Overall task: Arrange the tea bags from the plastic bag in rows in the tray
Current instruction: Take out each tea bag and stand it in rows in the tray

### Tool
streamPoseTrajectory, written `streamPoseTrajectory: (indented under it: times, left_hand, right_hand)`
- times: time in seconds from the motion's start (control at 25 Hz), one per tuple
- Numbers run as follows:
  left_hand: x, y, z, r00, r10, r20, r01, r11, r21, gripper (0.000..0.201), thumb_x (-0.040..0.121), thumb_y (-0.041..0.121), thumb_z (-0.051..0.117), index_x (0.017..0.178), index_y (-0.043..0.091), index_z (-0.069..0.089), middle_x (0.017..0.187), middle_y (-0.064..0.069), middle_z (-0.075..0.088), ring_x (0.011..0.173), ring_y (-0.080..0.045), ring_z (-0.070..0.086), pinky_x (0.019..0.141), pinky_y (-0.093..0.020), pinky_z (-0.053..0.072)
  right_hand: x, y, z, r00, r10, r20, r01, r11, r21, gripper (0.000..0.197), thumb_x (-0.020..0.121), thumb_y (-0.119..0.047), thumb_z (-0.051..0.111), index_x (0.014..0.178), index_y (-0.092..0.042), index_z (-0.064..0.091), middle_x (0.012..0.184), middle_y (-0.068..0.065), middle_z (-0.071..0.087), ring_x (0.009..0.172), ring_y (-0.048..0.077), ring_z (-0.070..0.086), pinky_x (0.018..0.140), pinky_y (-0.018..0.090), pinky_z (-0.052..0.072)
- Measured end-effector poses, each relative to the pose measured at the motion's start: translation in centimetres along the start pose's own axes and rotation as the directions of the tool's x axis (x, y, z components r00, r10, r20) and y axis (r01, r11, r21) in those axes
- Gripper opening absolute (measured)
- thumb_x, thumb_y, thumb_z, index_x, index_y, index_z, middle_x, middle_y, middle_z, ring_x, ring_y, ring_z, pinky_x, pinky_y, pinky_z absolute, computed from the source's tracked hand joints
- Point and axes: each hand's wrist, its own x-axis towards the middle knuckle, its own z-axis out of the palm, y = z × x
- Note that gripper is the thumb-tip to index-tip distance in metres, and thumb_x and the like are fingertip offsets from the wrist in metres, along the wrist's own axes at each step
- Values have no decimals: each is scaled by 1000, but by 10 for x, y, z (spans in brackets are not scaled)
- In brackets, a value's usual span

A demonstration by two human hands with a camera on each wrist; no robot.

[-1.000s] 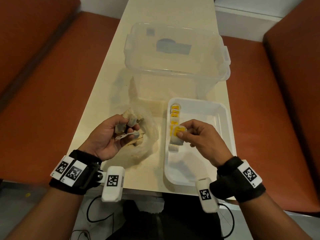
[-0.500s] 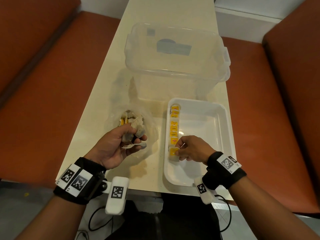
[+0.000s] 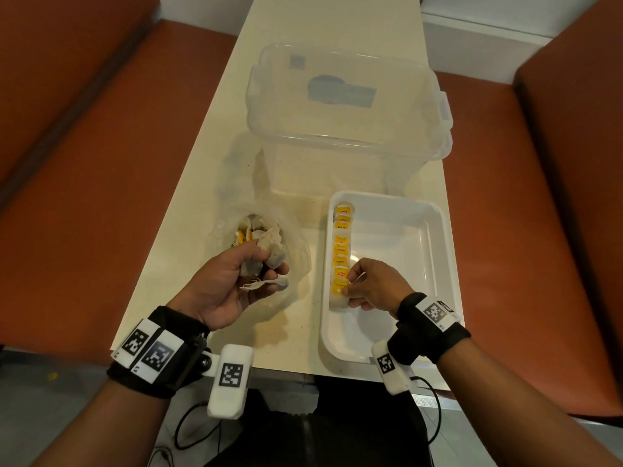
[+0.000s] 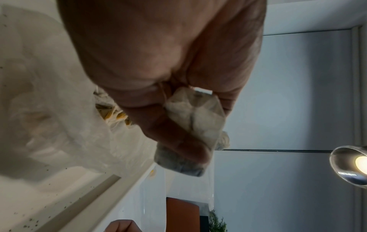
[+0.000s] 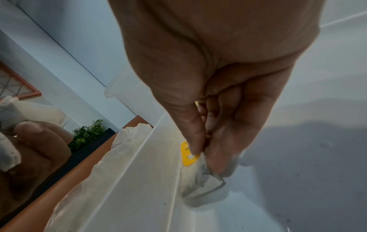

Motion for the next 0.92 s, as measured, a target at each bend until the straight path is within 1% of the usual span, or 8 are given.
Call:
streamPoseTrajectory:
  times: [0.12, 0.2, 0.32, 0.4, 0.56, 0.64, 0.8, 0.92]
  left_hand:
    - [1, 0, -1, 1000, 1, 5, -1, 1000, 10, 28, 73, 17, 61, 94, -2, 65, 83, -15, 64, 54, -13, 60, 51, -24, 57]
    - [1, -1, -1, 1000, -2, 7, 2, 1000, 4, 30, 74, 17, 61, 96, -2, 65, 83, -15, 64, 54, -13, 60, 51, -24, 57]
    - [1, 0, 0, 1000, 0, 14, 0, 1000, 3, 28, 74, 17, 61, 96, -1, 65, 85, -16, 64, 54, -13, 60, 51, -24, 57]
    - [1, 0, 0, 1000, 2, 20, -2, 1000, 7, 27, 75, 17, 61, 95, -1, 65, 85, -16, 63, 54, -13, 60, 51, -24, 57]
    - [2, -1, 0, 1000, 7, 12, -7, 1000, 15, 20, 88, 13, 54, 96, -2, 65, 85, -16, 63, 55, -13, 60, 50, -24, 57]
    - [2, -1, 1, 1000, 8, 7, -8, 999, 31, 20, 93, 13, 51, 98, -2, 64, 85, -15, 65, 55, -12, 60, 51, -25, 57]
    - [3, -2, 2, 1000, 4, 15, -5, 999, 54, 20, 95, 13, 52, 104, -1, 63, 85, -14, 67, 56, -11, 60, 52, -25, 57]
    - [3, -2, 6, 1000, 24, 17, -26, 995, 101, 20, 95, 12, 54, 106, -2, 64, 83, -13, 68, 56, -10, 60, 51, -24, 56]
  right_hand:
    - [1, 0, 0, 1000, 4, -21, -4, 1000, 1, 21, 84, -12, 74, 97, -15, 58, 84, 5, 74, 71, 16, 72, 75, 36, 60]
    - [2, 1, 0, 999, 4, -33, -4, 1000, 12, 22, 84, -11, 74, 96, -15, 56, 83, 6, 74, 70, 17, 72, 75, 36, 60]
    - [2, 0, 0, 999, -5, -38, 7, 999, 48, 24, 84, -10, 75, 94, -15, 54, 82, 6, 73, 71, 17, 72, 72, 33, 61]
    - [3, 1, 0, 999, -13, -50, 16, 998, 65, 27, 82, -9, 76, 92, -15, 52, 85, 9, 74, 74, 20, 72, 74, 36, 62]
    - [2, 1, -2, 998, -25, -56, 29, 997, 70, 31, 82, -9, 76, 86, -16, 47, 91, 17, 75, 77, 24, 72, 79, 42, 62]
    - [1, 1, -3, 999, -19, -51, 23, 997, 69, 31, 82, -9, 76, 86, -15, 46, 92, 18, 75, 75, 23, 71, 78, 41, 62]
    - [-1, 1, -4, 1000, -16, -25, 17, 999, 40, 31, 83, -10, 76, 88, -15, 46, 92, 17, 75, 68, 17, 68, 70, 31, 60]
    - [-3, -1, -4, 1000, 1, -11, -1, 1000, 17, 30, 84, -14, 77, 88, -15, 47, 90, 14, 75, 68, 16, 68, 73, 35, 60]
